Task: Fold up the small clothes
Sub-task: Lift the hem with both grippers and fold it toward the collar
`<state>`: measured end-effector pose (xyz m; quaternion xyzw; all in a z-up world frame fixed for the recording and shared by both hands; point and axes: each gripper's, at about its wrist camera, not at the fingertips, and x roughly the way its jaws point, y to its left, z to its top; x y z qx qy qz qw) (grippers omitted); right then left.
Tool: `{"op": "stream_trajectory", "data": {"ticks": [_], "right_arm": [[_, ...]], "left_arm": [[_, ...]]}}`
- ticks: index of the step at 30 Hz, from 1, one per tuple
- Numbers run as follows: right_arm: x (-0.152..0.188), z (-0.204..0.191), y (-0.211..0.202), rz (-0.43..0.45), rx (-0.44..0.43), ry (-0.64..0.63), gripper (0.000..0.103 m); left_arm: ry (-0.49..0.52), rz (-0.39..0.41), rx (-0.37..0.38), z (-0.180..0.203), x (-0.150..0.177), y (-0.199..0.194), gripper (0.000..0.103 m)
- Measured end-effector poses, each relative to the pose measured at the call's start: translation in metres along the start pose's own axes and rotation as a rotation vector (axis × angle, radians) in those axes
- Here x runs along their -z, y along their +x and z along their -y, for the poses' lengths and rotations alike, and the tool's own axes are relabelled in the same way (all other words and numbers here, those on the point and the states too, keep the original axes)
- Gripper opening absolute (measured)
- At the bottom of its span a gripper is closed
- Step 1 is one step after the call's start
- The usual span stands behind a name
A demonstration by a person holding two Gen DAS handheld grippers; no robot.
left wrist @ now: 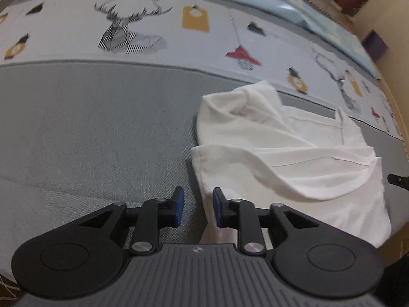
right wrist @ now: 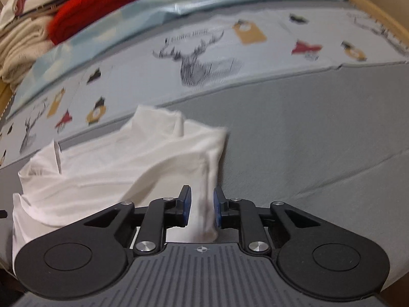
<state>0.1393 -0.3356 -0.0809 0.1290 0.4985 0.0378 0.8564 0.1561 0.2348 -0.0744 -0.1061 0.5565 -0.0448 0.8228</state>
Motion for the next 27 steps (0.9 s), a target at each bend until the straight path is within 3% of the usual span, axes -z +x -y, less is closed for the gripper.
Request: {"op": "stream_trajectory", "data": {"ticks": [6,13,15,16,18,19,21,24,27], "right_arm": [[-0.006,-0.015,0.021,-0.006,0.018,-0.028,0.032],[-0.016,-0.024,0.039,-0.001,0.065,-0.052,0.032],[-0.017,-0.027,0.044,-0.004,0.079,-0.063,0.032],[-0.018,-0.028,0.045,-0.002,0.084,-0.07,0.031],[-0.02,-0.03,0.045,0.006,0.085,-0.081,0.012],[-0.02,-0.031,0.045,0.009,0.085,-0.09,0.005],[-0.023,-0.032,0.039,0.036,0.096,-0.09,0.004],[-0.032,-0.027,0.015,0.142,0.06,-0.012,0.004],[-0.041,-0.026,-0.007,0.27,0.056,0.038,0.004]], "left_arm": [[-0.048,-0.008,0.002,0.007,-0.01,0.017,0.038],[-0.038,-0.013,-0.013,0.015,-0.019,0.028,0.037],[-0.03,-0.009,-0.013,0.016,-0.021,0.029,0.027],[-0.025,-0.006,-0.017,0.017,-0.021,0.028,0.015],[-0.018,0.006,-0.025,0.017,-0.023,0.025,0.007],[-0.024,0.029,-0.027,0.017,-0.025,0.02,0.006],[-0.018,0.108,-0.05,0.019,-0.027,0.006,0.005],[-0.004,0.245,-0.081,0.028,-0.031,-0.013,0.005],[-0.015,0.326,-0.11,0.037,-0.04,-0.019,0.005]]}}
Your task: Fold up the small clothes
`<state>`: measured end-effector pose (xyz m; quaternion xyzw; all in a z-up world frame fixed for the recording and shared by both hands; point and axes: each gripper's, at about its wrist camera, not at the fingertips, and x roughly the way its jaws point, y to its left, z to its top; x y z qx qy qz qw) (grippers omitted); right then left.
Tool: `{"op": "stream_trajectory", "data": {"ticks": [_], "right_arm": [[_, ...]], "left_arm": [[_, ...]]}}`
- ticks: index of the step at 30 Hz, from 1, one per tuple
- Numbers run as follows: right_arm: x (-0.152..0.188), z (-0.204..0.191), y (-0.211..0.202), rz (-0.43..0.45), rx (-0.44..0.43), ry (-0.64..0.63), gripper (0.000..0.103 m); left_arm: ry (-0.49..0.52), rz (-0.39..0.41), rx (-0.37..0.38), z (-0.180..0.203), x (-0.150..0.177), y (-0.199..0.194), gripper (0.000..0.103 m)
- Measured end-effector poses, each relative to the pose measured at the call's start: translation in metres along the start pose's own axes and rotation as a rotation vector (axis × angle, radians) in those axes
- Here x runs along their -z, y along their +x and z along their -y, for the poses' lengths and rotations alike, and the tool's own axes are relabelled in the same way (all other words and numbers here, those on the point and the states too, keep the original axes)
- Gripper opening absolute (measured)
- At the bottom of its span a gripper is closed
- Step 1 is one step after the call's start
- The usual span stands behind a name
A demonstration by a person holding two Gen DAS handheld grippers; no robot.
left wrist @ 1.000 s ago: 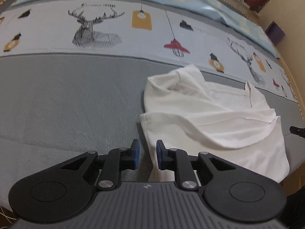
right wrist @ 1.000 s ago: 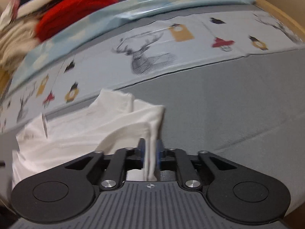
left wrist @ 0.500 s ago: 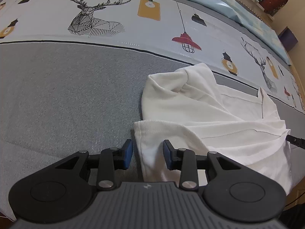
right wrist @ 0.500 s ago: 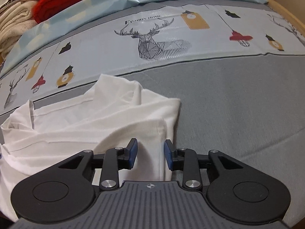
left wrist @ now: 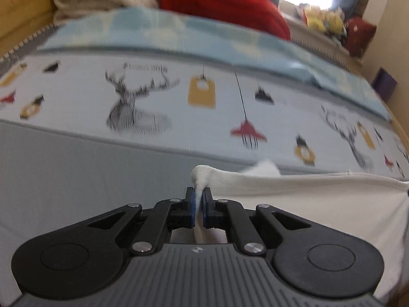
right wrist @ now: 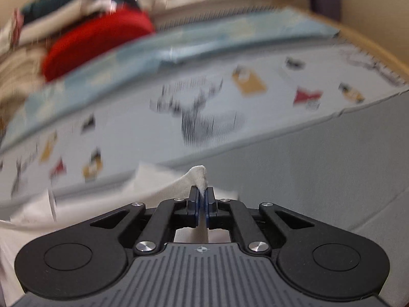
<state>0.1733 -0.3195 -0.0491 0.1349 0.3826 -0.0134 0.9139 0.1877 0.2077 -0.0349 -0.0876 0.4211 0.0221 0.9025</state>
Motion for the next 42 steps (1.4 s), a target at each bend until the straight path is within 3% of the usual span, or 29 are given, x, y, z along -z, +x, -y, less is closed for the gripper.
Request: {"op": "stream_trajectory", "data": {"ticks": [3,9,12,14,18,20,25,31,34,36,37,38,42], "right_arm": [[-0.008,-0.001,0.0,0.075,0.023,0.027,0.004],[-0.019,-0.011,0.017,0.109,0.071,0.043,0.004],[-0.021,-0.015,0.031,0.094,0.096,0.042,0.007],[-0.02,-0.02,0.046,0.026,0.145,0.011,0.025],[-0.016,-0.02,0.052,-0.062,0.114,-0.012,0.025],[-0.012,-0.018,0.051,-0.113,0.097,-0.037,0.026],[0.012,0.001,0.037,-0.284,0.052,-0.053,0.026],[0.059,0.017,0.011,-0.49,-0.032,-0.104,0.032],[0.076,0.016,-0.003,-0.532,-0.042,-0.163,0.032],[0.082,0.017,-0.009,-0.544,-0.035,-0.189,0.03],[0.083,0.017,-0.012,-0.544,-0.036,-0.19,0.009],[0.083,0.017,-0.015,-0.54,-0.044,-0.187,0.003],[0.062,0.02,-0.042,-0.414,-0.107,-0.113,0.003]], "left_arm": [[-0.006,0.043,-0.021,0.011,-0.008,0.002,0.005],[-0.021,0.093,-0.068,0.022,-0.024,0.013,0.006],[-0.033,-0.011,-0.08,0.02,-0.027,0.033,0.01],[-0.028,-0.085,-0.106,0.017,-0.024,0.042,0.01],[-0.067,-0.21,0.008,0.005,-0.015,0.046,0.015],[-0.055,-0.282,0.057,0.001,-0.006,0.045,0.025],[-0.009,-0.428,0.136,-0.003,0.028,0.035,0.028],[0.101,-0.541,0.137,-0.009,0.071,0.019,0.029],[0.143,-0.565,0.135,-0.011,0.084,0.011,0.026],[0.18,-0.564,0.132,-0.009,0.09,0.006,0.009],[0.2,-0.551,0.129,-0.006,0.091,0.002,0.006],[0.214,-0.522,0.128,-0.005,0.089,-0.004,0.005],[0.148,-0.42,0.2,-0.013,0.074,-0.032,0.003]]}}
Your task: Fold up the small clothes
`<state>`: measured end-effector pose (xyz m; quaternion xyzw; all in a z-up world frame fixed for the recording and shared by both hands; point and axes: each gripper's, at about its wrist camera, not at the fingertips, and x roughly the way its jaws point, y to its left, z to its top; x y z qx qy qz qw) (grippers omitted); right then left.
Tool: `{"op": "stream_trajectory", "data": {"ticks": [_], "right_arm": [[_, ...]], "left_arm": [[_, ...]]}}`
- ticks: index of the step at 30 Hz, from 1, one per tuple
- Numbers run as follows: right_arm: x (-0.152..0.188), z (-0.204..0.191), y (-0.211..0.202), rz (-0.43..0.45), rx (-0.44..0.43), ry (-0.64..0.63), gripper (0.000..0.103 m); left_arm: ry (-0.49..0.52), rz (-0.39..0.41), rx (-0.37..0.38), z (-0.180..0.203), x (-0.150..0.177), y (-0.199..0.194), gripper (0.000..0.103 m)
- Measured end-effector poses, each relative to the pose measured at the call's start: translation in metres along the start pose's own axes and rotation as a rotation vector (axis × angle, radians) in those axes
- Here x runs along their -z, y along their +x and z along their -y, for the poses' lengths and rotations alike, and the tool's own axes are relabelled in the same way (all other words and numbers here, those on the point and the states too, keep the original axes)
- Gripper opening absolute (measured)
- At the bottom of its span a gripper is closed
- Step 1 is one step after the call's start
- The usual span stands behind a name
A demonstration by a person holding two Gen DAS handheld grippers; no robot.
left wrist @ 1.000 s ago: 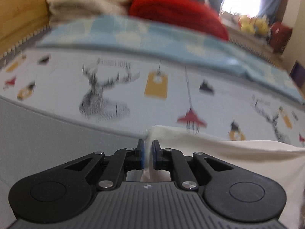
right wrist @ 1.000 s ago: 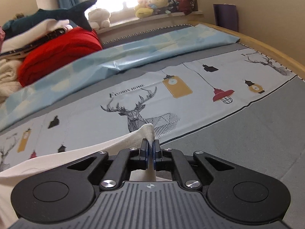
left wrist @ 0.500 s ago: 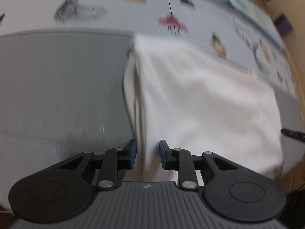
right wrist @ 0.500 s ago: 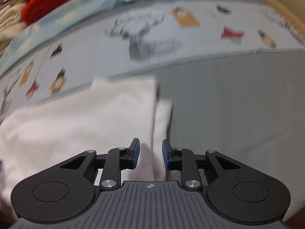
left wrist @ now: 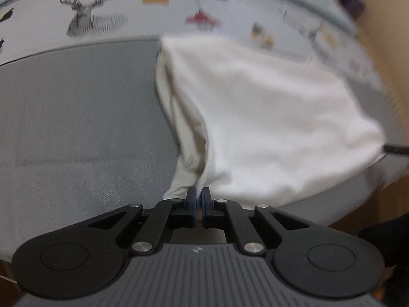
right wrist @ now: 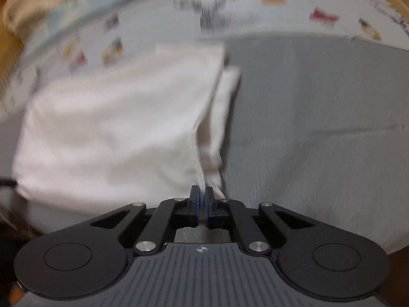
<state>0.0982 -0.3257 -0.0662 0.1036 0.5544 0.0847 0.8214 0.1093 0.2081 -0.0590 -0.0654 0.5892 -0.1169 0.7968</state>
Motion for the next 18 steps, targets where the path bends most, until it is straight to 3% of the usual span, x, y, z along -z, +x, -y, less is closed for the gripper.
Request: {"op": "stream_trajectory", "data": {"ticks": [2,6,8,13,15,18], "right_arm": [[-0.003,0.009,-0.01,0.029,-0.03,0.058,0.003],[0.009,0.004,0.015,-0.126,0.084,-0.026,0.003],[0.014,-0.005,0.021,-0.159,0.131,-0.096,0.004],[0.003,-0.009,0.002,-0.011,0.186,-0.093,0.007],[-0.001,-0.014,-0.003,0.046,0.2,-0.127,0.008],[-0.007,-0.019,0.003,0.057,0.141,-0.154,0.008]], "left_arm": [[0.005,-0.071,-0.038,-0.003,0.007,0.008,0.003],[0.09,-0.195,-0.086,0.007,0.015,0.028,0.004],[0.102,-0.182,-0.091,0.009,0.013,0.025,0.005],[0.042,-0.026,-0.024,0.008,-0.005,0.003,0.012],[0.052,-0.031,-0.001,0.015,-0.011,0.008,0.012],[0.099,-0.087,0.003,0.026,-0.007,0.023,0.012]]}}
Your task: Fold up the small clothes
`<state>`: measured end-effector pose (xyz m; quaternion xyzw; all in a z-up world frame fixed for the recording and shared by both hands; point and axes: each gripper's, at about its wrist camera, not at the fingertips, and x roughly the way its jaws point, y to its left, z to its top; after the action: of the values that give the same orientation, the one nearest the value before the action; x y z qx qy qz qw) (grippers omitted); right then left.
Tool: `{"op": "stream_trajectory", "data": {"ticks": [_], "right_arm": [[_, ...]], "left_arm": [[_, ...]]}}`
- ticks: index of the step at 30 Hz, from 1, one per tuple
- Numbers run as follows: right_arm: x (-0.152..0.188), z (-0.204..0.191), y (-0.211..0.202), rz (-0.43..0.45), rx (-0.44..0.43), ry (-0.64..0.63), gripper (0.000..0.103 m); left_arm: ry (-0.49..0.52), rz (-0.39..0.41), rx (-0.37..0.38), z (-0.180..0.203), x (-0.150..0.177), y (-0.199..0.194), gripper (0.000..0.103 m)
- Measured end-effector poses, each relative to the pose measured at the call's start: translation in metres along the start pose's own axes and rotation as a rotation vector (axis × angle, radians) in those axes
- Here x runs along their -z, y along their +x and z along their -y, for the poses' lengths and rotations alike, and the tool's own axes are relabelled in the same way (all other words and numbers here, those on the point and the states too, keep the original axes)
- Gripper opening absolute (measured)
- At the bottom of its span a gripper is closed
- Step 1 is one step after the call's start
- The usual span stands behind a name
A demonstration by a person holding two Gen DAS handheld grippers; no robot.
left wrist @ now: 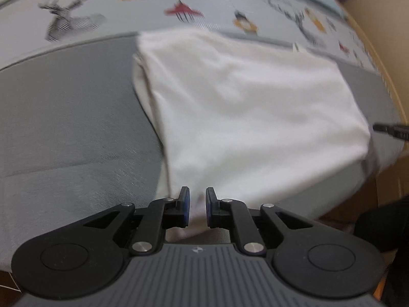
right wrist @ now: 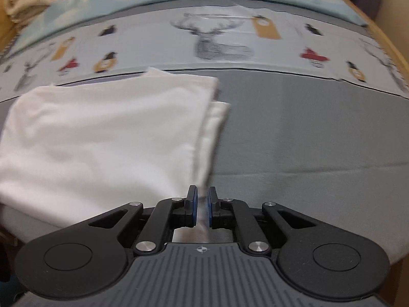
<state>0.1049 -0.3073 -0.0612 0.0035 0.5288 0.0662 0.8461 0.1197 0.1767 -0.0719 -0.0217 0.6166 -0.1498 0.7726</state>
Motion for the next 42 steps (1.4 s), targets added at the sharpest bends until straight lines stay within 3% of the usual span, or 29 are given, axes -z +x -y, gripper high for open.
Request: {"op": "stream_trajectory", "data": {"ticks": [2,4,7,11,16,27,29,32,39,42], "right_arm": [[0.001,-0.006,0.011,-0.039,-0.01,-0.039,0.008],[0.006,-0.013,0.027,-0.137,0.036,-0.086,0.012],[0.014,-0.011,0.046,-0.244,0.115,-0.122,0.03],[0.003,0.0,0.029,-0.138,0.13,-0.058,0.031],[-0.005,0.021,0.008,-0.016,0.198,0.063,0.033],[-0.014,0.043,-0.005,0.046,0.207,0.199,0.033],[-0.014,0.044,-0.009,0.052,0.213,0.202,0.033],[-0.015,0.047,-0.013,0.06,0.215,0.217,0.033],[-0.017,0.045,-0.014,0.07,0.225,0.248,0.033],[-0.022,0.038,-0.012,0.078,0.21,0.26,0.033]], "left_arm": [[0.016,-0.077,-0.03,-0.004,0.005,0.018,0.015],[0.021,-0.151,-0.073,-0.005,0.007,0.033,0.014],[-0.038,-0.091,-0.035,-0.012,0.001,0.025,0.018],[-0.22,0.096,0.062,-0.039,-0.007,0.002,0.048],[-0.337,0.122,0.072,-0.056,-0.015,0.013,0.048],[-0.415,0.068,0.069,-0.069,-0.037,0.047,0.048],[-0.396,0.078,0.07,-0.065,-0.041,0.049,0.044],[-0.349,0.074,0.058,-0.054,-0.048,0.056,0.016],[-0.316,0.149,0.053,-0.053,-0.04,0.032,0.011],[-0.287,0.175,-0.075,-0.057,-0.029,0.014,0.011]]}}
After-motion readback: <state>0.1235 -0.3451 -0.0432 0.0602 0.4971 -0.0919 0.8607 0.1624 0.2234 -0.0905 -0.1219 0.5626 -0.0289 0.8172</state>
